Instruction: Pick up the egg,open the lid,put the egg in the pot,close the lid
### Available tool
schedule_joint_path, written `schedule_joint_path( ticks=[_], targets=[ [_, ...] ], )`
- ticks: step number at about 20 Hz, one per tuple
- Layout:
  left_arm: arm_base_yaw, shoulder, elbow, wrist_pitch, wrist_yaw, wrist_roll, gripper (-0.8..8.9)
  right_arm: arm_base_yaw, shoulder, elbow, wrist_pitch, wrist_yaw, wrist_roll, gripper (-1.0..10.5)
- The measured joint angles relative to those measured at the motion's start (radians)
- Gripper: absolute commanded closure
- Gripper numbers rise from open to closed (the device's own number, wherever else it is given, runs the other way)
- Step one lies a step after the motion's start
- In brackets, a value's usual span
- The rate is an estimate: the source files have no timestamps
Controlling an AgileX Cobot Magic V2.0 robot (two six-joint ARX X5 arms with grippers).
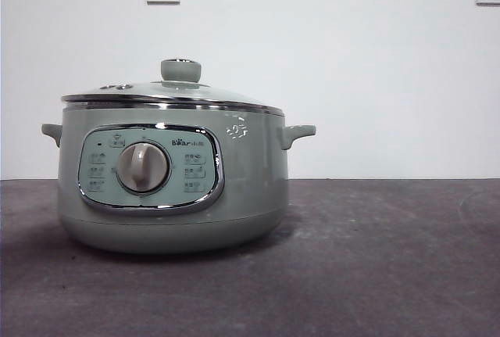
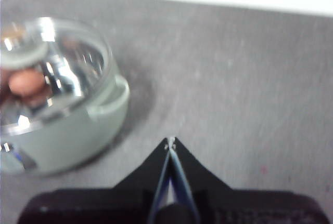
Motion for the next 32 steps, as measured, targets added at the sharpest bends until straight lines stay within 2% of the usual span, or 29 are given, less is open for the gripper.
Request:
schedule_joint_path(
  ticks=[8, 13, 15, 17, 19, 22, 24, 28, 32],
  targets=[
    [0.000, 0.019, -0.006, -0.152, 0.010, -0.029, 8.16, 0.000, 0.010, -0.007, -0.016, 0.000, 0.038, 9.5],
    [0.000, 0.053, -0.006, -0.156, 0.010, -0.029, 8.16, 0.000, 0.010, -0.007, -0.016, 0.000, 0.039, 9.5],
    [0.004, 0.045, -0.006, -0.154, 0.005, -0.003, 8.16, 0.000, 0.010, -0.007, -0.016, 0.000, 0.039, 9.5],
    [0.048, 0.003, -0.016, -0.093, 0.026, 0.022, 8.16, 0.000, 0.010, -0.007, -0.016, 0.000, 0.039, 9.5],
    [0.140, -0.075, -0.071, 0.047, 0.103, 0.031, 8.16, 0.000, 0.010, -0.007, -0.016, 0.000, 0.042, 9.5],
    [0.317, -0.241, -0.257, 0.254, 0.278, 0.035, 8.16, 0.000, 0.010, -0.007, -0.016, 0.000, 0.042, 9.5],
    [0.412, -0.360, -0.409, 0.300, 0.341, 0.035, 8.16, 0.000, 0.010, -0.007, -0.016, 0.000, 0.042, 9.5],
    [0.483, -0.508, -0.622, 0.312, 0.302, 0.035, 8.16, 0.000, 0.010, -0.007, -0.016, 0.000, 0.042, 9.5],
    [0.488, -0.514, -0.689, 0.354, 0.254, 0.035, 8.16, 0.000, 0.010, -0.007, -0.016, 0.000, 0.042, 9.5]
  ],
)
